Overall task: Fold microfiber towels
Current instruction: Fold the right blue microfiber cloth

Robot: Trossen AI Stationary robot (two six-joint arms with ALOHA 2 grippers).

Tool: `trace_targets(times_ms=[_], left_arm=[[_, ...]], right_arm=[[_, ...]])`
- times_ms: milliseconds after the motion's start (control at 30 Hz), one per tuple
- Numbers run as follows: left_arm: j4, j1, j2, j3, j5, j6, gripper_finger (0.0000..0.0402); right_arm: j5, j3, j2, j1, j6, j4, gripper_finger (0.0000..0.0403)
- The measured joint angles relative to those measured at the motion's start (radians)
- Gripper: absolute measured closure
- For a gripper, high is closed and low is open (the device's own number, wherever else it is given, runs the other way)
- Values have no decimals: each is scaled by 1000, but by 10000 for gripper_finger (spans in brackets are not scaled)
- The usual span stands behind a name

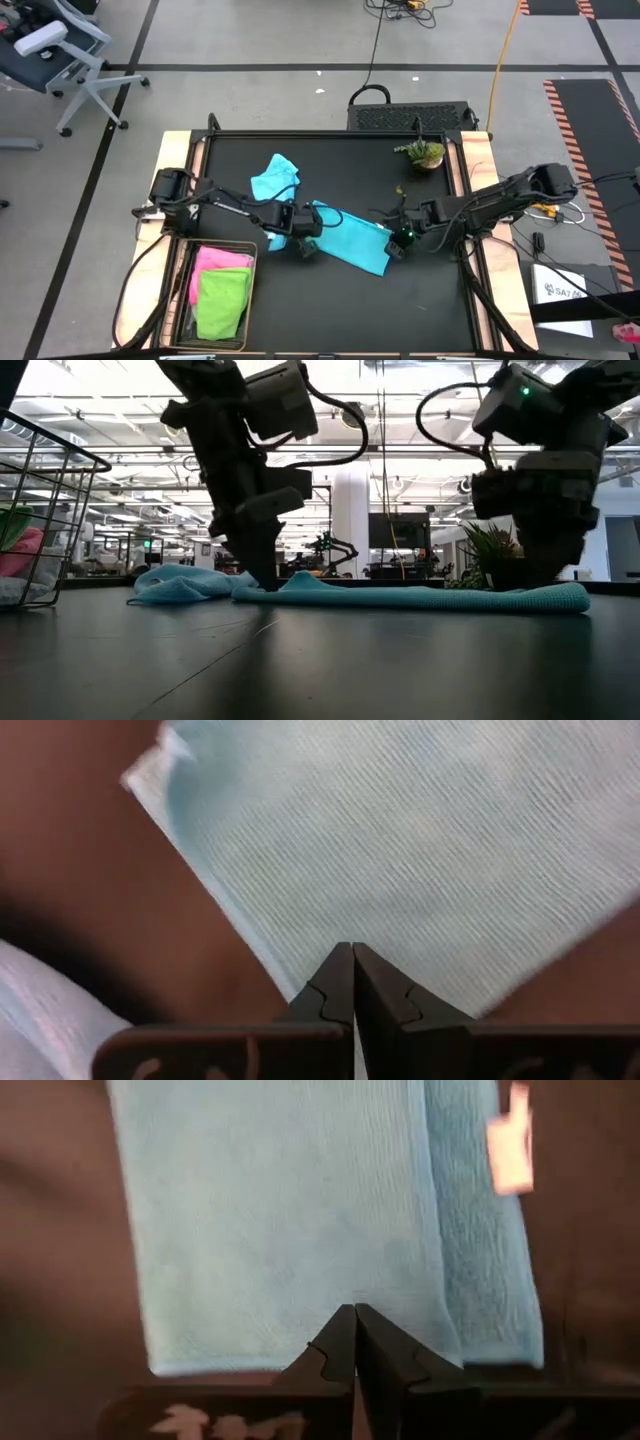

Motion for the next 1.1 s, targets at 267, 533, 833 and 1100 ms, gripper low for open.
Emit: trace_targets(times_ms=[267, 533, 833, 1100], left_arm=[[29, 80, 0, 0, -2, 56, 399], [157, 166, 0, 0, 0, 171, 399], [218, 185, -10, 2, 156, 226, 398], [105, 69, -10, 1, -12, 270, 399]], right_arm=[[-22, 2, 41, 69, 53, 15, 403], [82, 0, 42, 160, 236, 175, 403], [197, 1, 20, 201, 293, 352, 403], [215, 1, 0, 162, 249, 345, 403]])
